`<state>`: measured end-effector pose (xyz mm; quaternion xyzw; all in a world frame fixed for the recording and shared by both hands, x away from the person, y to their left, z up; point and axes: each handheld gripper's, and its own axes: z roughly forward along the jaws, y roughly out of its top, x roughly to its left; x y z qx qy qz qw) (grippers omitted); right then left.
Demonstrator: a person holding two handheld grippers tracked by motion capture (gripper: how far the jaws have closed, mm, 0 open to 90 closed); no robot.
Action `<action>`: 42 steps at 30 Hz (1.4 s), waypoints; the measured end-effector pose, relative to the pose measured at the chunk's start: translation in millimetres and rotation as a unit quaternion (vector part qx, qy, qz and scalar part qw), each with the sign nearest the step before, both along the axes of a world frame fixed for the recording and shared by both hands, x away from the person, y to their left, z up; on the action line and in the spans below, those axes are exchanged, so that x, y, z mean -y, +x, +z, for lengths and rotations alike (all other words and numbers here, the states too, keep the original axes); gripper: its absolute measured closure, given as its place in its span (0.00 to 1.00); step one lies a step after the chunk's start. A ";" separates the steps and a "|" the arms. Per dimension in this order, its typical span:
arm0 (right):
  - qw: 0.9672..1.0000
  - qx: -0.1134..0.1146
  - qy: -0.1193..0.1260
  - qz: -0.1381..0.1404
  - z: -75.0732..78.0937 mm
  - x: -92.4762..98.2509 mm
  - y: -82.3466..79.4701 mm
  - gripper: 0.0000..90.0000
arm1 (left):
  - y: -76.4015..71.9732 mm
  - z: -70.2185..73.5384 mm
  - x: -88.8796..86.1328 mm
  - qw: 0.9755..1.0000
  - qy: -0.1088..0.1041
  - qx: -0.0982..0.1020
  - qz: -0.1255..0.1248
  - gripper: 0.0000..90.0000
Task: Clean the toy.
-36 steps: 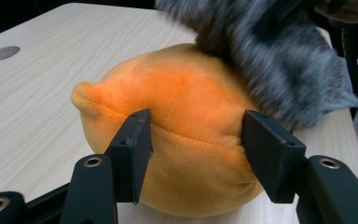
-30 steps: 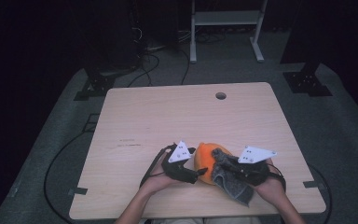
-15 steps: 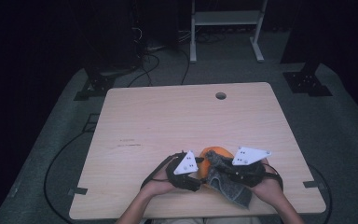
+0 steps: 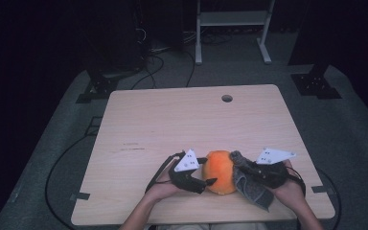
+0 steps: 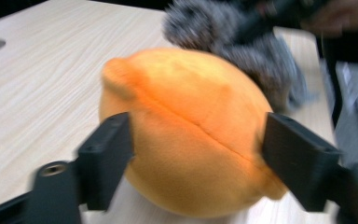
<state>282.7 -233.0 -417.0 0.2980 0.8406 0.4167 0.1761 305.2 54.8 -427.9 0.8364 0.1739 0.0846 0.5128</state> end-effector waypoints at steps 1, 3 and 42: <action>1.000 -0.001 0.001 0.002 0.5 -0.6 -0.5 0.86 | 0.8 -0.2 0.8 1.000 -0.001 -0.003 0.005 0.24; 1.000 0.002 -0.001 0.006 3.5 -3.2 -0.9 0.86 | -0.7 -2.6 2.9 1.000 0.016 0.015 0.011 0.29; 0.998 0.002 0.005 0.069 25.8 -32.1 -0.8 0.86 | -21.0 4.3 10.7 0.991 0.075 0.097 -0.062 0.42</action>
